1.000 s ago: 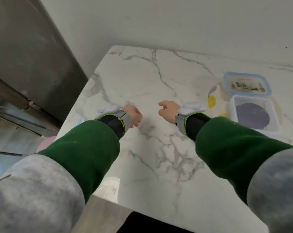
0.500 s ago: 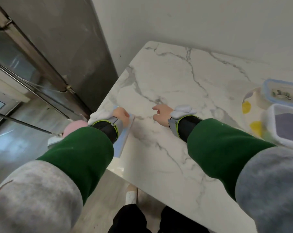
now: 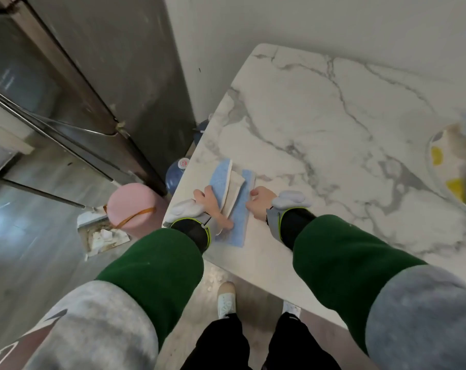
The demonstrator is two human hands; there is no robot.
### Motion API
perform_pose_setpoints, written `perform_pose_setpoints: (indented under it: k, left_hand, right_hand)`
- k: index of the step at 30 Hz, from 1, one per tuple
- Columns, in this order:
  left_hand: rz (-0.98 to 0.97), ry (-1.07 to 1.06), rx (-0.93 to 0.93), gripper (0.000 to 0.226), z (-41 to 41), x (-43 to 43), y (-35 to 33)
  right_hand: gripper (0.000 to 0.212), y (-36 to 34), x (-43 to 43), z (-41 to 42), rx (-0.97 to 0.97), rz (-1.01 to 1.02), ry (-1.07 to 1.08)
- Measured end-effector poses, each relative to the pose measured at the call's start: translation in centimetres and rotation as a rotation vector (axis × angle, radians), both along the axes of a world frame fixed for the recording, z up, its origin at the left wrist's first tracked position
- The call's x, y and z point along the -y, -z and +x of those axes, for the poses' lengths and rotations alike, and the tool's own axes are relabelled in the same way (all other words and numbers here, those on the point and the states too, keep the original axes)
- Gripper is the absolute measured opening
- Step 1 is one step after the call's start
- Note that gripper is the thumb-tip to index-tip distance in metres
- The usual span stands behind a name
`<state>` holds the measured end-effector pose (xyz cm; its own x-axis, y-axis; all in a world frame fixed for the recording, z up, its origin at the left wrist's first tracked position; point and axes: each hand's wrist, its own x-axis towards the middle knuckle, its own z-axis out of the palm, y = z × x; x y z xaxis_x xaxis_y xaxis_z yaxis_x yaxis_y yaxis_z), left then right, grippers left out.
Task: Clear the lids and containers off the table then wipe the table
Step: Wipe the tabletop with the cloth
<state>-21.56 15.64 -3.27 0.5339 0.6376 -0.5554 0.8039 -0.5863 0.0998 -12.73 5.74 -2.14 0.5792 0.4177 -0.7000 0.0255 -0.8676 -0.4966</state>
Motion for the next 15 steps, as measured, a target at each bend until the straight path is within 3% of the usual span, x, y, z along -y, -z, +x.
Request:
perform_pose_setpoints:
  k: [3,7,10,12,15]
  left_hand:
    - [-0.097,-0.082,0.092,0.079,-0.1,-1.2,0.2]
    - [-0.219,-0.046,0.242,0.018,0.2,-3.4,-1.4]
    - [-0.277,-0.027,0.295,0.012,1.2,-4.4,-3.1]
    - [-0.302,-0.059,0.307,0.026,2.3,-4.7,-4.0]
    - [-0.363,-0.088,0.298,0.032,4.1,-4.7,-5.0]
  right_hand:
    - [0.059,0.9,-0.8,-1.1,-0.001,0.037,0.203]
    - [0.069,0.6,-1.3,-0.9,-0.024,0.075,0.386]
    - [0.036,-0.6,-1.4,0.5,-0.090,0.196,0.481]
    - [0.014,-1.8,-1.2,1.6,-0.089,0.269,0.582]
    - [0.012,-3.5,-0.8,3.6,-0.058,0.388,0.698]
